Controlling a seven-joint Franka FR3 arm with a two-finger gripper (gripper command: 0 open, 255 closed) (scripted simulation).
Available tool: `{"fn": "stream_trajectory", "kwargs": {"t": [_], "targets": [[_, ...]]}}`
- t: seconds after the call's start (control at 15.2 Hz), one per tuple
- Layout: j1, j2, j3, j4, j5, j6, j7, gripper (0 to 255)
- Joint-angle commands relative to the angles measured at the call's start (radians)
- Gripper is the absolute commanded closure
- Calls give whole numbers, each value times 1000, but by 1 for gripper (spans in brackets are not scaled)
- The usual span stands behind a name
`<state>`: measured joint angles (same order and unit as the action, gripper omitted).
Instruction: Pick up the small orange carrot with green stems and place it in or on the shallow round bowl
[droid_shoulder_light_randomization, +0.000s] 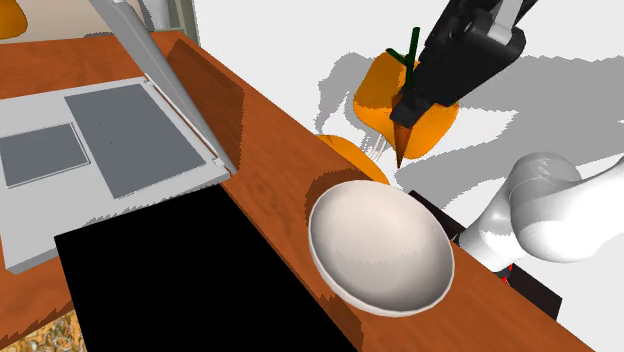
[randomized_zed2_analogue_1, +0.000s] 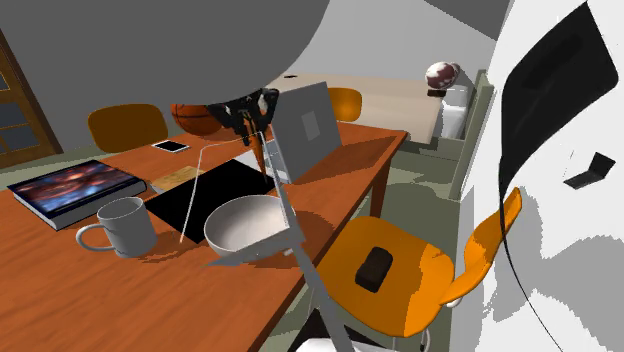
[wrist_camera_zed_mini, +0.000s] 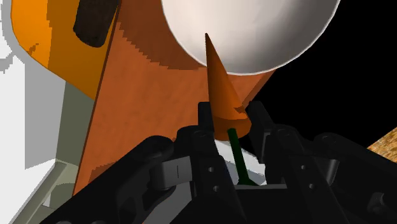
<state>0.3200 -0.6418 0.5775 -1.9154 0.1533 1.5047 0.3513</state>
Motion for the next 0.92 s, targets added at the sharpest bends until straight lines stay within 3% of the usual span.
{"fn": "stream_trajectory", "kwargs": {"t": [0.0, 0.13, 0.86], "targets": [[24, -50, 0, -16, 22, -33, 19, 255], [39, -78, 2, -22, 35, -53, 32, 255], [69, -143, 18, -214, 69, 75, 32, 255]]}}
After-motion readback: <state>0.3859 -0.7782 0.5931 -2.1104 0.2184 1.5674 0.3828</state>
